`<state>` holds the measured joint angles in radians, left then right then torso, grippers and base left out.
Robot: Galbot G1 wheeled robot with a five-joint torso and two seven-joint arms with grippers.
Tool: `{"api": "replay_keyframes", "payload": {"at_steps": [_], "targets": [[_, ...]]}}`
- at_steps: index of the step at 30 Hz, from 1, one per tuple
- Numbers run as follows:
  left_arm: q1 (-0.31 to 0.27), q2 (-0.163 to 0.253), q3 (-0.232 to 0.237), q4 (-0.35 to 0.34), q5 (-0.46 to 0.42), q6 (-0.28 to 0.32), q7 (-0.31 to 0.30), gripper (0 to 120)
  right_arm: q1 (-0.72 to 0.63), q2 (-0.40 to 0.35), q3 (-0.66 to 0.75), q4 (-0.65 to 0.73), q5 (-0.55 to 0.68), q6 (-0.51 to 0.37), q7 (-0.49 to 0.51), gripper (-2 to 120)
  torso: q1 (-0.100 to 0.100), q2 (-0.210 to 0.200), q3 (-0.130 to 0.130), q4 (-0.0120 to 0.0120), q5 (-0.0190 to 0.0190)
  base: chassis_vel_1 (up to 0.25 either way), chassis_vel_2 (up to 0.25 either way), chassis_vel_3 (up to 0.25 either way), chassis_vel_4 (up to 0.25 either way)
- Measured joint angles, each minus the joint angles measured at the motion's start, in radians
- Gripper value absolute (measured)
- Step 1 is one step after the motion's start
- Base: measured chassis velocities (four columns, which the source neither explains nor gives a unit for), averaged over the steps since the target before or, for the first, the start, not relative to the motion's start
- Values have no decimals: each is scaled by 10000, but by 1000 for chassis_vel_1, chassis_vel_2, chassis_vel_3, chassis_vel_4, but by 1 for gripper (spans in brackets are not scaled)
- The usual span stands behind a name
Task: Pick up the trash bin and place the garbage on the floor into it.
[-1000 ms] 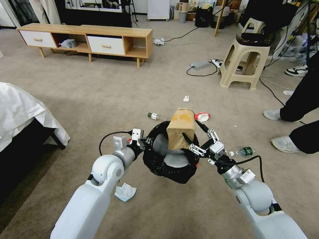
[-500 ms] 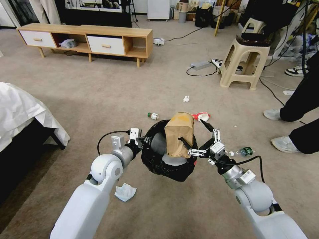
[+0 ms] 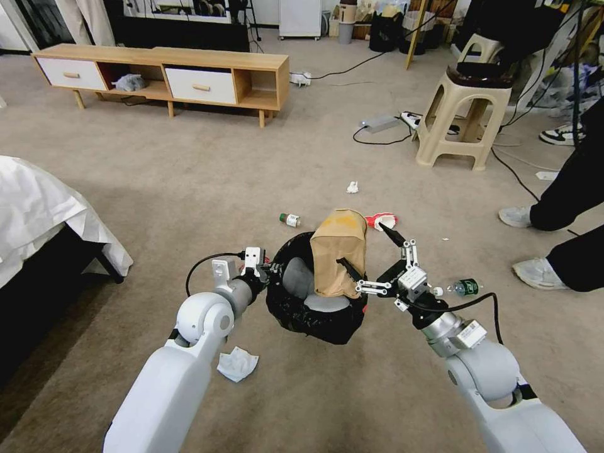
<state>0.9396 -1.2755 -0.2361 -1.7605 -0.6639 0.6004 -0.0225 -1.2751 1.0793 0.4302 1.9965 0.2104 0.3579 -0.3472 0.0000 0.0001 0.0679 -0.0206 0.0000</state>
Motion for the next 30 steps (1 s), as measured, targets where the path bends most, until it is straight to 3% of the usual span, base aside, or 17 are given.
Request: {"api": "replay_keyframes", "payload": {"at_steps": [8, 17, 22, 30], "targets": [[0, -82, 44, -47, 35, 9, -41, 0, 41, -200, -203, -211, 29, -31, 17, 100, 0, 0, 0, 0, 1, 0, 0, 0, 0], [19, -131, 56, -156, 193, 4, -34, 0, -49, -595, -888, -115, 554, -960, 544, 100, 0, 0, 0, 1, 0, 0, 0, 0, 0], [50, -134, 29, -244, 245, -23, -1, 0, -213, -689, -1326, 421, 1907, -1960, 1286, 100, 0, -1, 0, -1, -1, 0, 0, 0, 0], [114, -109, -27, -308, 293, -59, 31, 0, -138, -682, -1485, 571, 2437, -2274, 1603, 100, 0, -1, 0, 0, 0, 0, 0, 0, 0]]}}
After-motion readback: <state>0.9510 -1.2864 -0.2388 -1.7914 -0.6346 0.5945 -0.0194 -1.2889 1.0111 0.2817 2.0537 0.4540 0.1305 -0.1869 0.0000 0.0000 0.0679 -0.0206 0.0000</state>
